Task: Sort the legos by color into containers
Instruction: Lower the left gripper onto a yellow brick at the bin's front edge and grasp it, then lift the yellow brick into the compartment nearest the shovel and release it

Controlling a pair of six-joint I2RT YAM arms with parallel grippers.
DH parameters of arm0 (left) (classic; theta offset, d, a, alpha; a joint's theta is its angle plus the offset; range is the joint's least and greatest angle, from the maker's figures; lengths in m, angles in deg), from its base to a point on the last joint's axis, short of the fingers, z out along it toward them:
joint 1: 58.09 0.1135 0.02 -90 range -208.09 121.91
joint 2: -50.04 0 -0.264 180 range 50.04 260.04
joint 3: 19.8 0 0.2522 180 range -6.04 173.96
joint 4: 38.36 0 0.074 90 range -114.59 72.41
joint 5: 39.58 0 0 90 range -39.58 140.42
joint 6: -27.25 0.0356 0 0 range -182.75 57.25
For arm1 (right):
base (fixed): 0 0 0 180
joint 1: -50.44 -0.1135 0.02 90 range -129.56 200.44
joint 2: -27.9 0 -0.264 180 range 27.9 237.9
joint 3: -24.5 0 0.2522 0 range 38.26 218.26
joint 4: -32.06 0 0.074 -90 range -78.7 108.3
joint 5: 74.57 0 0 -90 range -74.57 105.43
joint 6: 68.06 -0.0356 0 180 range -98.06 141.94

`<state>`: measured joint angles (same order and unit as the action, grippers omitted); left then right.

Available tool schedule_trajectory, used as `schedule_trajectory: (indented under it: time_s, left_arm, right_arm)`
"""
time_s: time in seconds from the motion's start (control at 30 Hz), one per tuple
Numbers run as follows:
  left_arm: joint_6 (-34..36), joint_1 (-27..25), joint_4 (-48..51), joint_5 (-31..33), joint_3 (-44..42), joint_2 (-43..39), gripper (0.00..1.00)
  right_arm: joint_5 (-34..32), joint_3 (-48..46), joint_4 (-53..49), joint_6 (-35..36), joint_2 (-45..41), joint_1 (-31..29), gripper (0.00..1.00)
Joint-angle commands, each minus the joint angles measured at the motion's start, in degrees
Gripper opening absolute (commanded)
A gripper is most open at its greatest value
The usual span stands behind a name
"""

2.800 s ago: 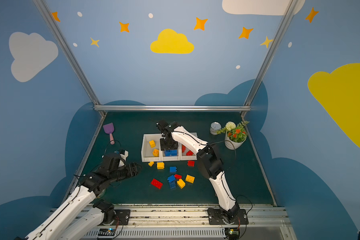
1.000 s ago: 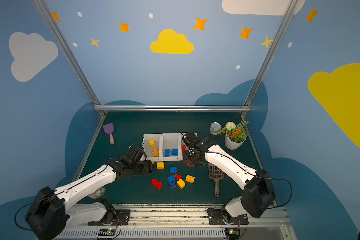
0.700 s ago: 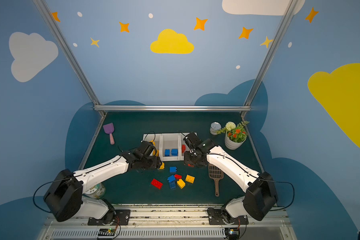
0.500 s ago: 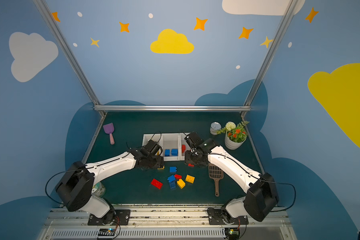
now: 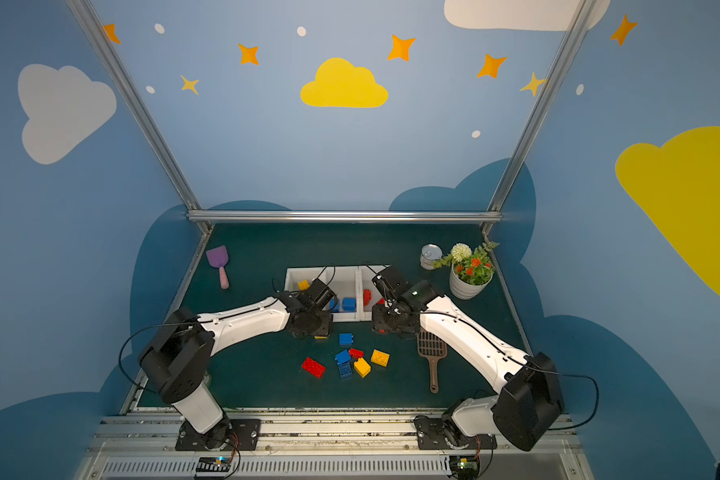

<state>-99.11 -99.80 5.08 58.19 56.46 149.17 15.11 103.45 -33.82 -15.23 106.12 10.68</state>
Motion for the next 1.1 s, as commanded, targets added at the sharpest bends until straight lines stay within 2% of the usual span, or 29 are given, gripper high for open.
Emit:
schedule_trajectory:
  time_s: [0.0,0.33,0.57,0.8,1.07]
  left_arm:
    - [0.5,-0.3,2.1,0.8,1.8,1.6,0.59]
    - [-0.1,-1.6,2.9,1.5,1.9,2.6,0.44]
    - [-0.4,-2.4,3.6,1.3,0.8,0.2,0.42]
    - [-2.9,-4.1,4.1,1.7,-4.7,-7.6,0.41]
    - [-3.2,-3.1,8.4,9.3,-3.4,-15.9,0.43]
  right_arm:
    - [0.3,-1.2,-1.1,-0.5,-1.4,0.2,0.62]
    - [-0.1,-2.7,-1.1,-1.2,-3.4,0.3,0.62]
    - [-0.1,-3.5,-1.2,-1.6,-4.2,0.3,0.62]
    - [-0.6,-4.6,-1.3,-2.1,-5.8,0.4,0.61]
    - [-0.1,-5.9,-0.3,-2.8,-5.3,0.4,0.61]
